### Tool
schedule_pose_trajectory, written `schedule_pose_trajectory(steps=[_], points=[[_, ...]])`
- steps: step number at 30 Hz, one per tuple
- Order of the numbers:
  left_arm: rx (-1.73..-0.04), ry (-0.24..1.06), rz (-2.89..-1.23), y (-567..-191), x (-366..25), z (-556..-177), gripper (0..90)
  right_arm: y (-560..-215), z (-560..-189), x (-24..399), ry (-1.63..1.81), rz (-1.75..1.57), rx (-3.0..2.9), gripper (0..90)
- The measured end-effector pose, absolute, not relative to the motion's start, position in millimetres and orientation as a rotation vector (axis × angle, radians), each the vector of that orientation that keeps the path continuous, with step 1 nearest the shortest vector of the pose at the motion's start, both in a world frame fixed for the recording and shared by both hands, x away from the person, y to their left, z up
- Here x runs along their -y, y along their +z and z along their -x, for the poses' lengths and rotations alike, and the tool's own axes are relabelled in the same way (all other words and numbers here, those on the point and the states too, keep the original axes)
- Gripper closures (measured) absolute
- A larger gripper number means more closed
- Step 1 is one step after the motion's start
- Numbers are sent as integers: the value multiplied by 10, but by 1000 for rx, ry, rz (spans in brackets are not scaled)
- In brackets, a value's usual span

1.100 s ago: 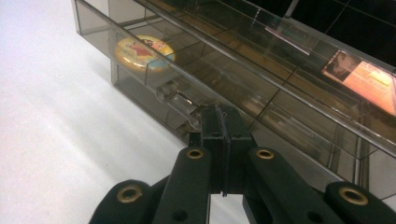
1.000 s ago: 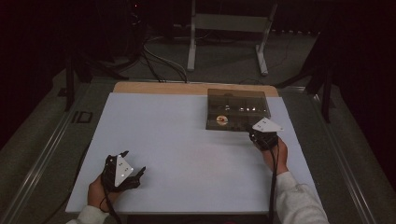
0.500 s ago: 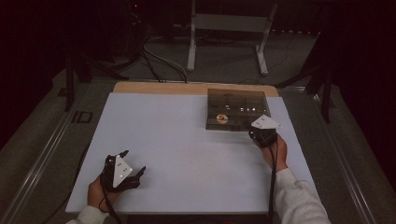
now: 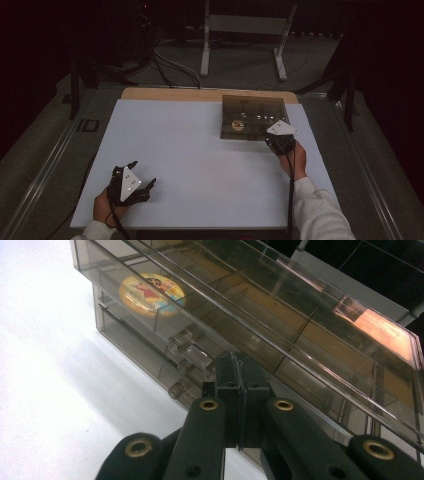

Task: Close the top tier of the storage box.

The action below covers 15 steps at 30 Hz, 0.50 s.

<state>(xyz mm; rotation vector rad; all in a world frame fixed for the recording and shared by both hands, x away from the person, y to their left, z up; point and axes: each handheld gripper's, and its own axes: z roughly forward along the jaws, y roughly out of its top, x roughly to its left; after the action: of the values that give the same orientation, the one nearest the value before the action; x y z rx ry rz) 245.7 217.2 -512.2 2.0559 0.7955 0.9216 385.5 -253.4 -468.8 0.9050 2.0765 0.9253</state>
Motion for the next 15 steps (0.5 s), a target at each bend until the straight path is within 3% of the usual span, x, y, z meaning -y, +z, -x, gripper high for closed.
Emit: schedule_pose_trajectory(steps=[15], points=[[-783, 926, -2057, -5118, -2162, -2453, 199, -4715, -3980, 2524, 890, -956, -2070, 900]])
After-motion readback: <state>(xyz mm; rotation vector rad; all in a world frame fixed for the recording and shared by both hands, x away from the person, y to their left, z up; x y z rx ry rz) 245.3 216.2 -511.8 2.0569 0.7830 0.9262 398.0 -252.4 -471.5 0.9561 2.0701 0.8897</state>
